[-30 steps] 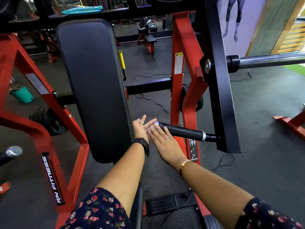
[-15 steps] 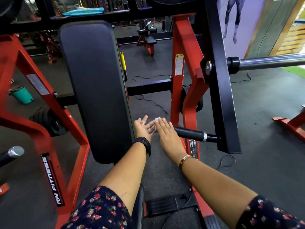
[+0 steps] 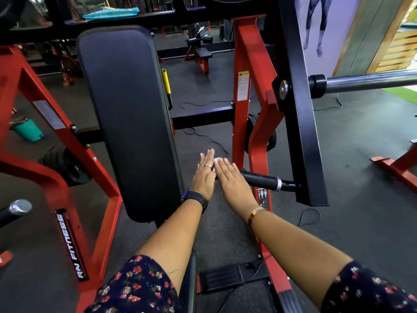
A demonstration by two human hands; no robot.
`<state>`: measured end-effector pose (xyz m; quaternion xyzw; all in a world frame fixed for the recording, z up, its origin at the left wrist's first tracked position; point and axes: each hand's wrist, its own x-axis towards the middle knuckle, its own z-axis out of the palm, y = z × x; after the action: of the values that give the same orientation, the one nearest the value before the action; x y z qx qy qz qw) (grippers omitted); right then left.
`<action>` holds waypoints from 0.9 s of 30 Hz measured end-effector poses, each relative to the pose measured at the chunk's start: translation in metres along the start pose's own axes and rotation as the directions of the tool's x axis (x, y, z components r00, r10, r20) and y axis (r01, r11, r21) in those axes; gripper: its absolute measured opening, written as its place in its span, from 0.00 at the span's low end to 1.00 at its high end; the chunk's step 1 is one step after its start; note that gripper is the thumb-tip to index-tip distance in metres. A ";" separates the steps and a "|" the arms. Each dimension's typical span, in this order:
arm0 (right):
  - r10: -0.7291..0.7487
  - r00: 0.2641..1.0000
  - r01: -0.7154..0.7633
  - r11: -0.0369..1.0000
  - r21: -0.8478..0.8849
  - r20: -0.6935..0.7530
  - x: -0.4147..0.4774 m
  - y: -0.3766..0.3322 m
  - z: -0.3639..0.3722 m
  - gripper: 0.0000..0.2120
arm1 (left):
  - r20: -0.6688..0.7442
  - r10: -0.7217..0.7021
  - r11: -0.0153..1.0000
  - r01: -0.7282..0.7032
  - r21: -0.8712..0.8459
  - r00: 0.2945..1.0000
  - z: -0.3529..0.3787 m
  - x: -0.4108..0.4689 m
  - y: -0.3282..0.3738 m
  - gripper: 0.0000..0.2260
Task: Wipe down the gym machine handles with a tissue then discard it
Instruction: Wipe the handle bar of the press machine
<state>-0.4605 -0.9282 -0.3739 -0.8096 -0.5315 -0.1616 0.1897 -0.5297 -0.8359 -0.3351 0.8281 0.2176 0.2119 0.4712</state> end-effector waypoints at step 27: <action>0.378 0.926 -0.378 0.924 0.056 0.012 -0.012 0.011 -0.008 0.25 | 0.176 0.130 0.478 -0.218 0.851 0.976 0.004 -0.004 -0.022 0.42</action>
<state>-0.4560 -0.9456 -0.3739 -0.8911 -0.3700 -0.1063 0.2404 -0.5340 -0.8307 -0.3564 0.9782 0.1885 0.0846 -0.0219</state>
